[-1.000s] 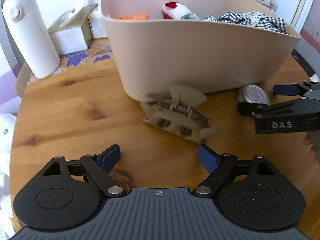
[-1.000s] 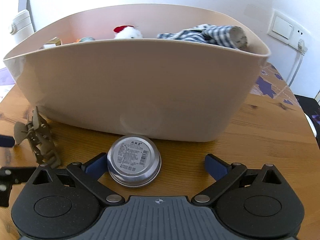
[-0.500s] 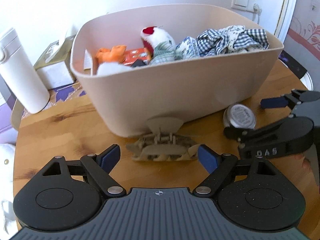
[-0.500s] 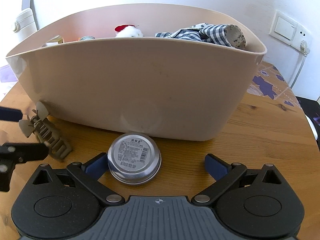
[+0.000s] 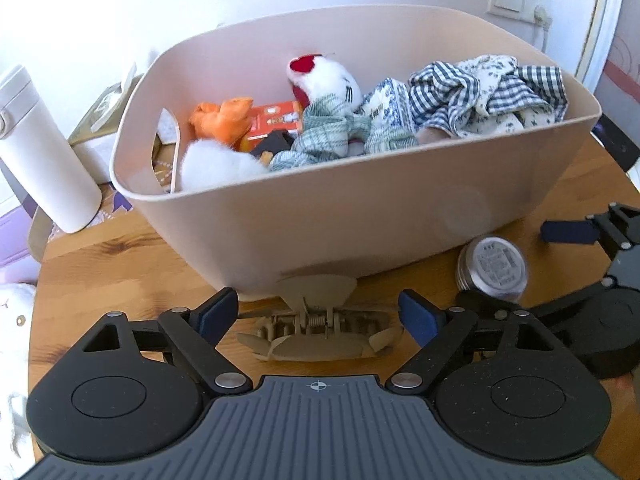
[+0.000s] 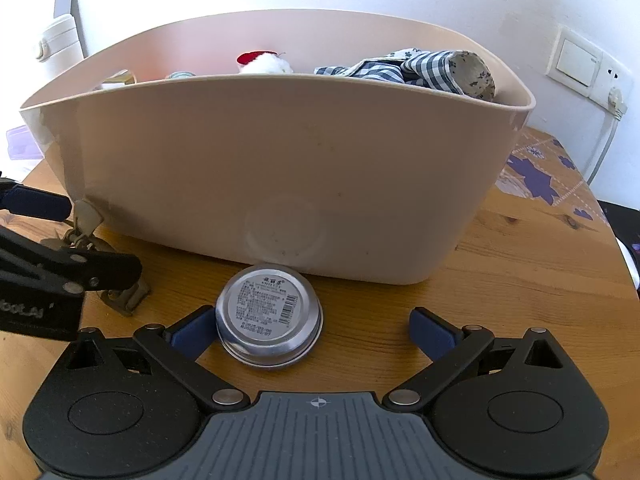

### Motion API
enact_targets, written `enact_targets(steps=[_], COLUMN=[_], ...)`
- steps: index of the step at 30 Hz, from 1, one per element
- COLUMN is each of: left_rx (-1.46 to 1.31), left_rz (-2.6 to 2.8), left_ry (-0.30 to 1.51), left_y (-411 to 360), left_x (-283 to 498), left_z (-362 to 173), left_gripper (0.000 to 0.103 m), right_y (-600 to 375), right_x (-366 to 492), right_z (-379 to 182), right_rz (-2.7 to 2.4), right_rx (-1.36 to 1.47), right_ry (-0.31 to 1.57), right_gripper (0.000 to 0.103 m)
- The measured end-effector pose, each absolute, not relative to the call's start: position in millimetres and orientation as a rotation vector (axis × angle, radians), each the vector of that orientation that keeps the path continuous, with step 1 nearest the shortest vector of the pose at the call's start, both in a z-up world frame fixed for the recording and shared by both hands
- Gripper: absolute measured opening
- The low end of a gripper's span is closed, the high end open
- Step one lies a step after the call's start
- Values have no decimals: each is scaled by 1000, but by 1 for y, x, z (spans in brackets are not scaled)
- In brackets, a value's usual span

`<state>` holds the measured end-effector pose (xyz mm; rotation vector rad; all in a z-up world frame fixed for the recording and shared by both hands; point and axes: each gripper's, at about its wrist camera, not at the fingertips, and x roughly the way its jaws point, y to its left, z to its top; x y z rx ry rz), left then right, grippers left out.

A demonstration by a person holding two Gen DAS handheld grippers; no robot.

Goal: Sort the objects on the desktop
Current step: 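Grasp the beige claw clip with the left tool while the right tool grasps the silver tin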

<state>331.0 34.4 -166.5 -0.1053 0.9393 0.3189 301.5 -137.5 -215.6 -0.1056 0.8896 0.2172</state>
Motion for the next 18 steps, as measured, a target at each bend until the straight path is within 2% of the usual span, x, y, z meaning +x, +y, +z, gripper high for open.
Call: enact_targets(steps=[1,4,5,6,8,18], left_rx=[-112,-95,-81,-70,-78,-90], left_rz=[322,314,309,297,294,292], left_ry=[933,919,913,902,915,903], left_y=[34,32,30,27,27,23], left_x=[330,325,323,322,323,320], left_z=[-167,-168,-167,-165,-165,-165], left_gripper=[88,87,80,66,66,66], right_y=[-139,-144,-145,-146,-149,-157], right_x=[302,301,301,301,302,286], right_z=[-215,-213,-212,-211,-210,-208], right_rz=[219,240,245,250,261,291], right_rx=[-106,-103,-105,-106,-110,-116], right_ry=[888,869,863,859,853,863], right_gripper=[99,82,73,64,51,51])
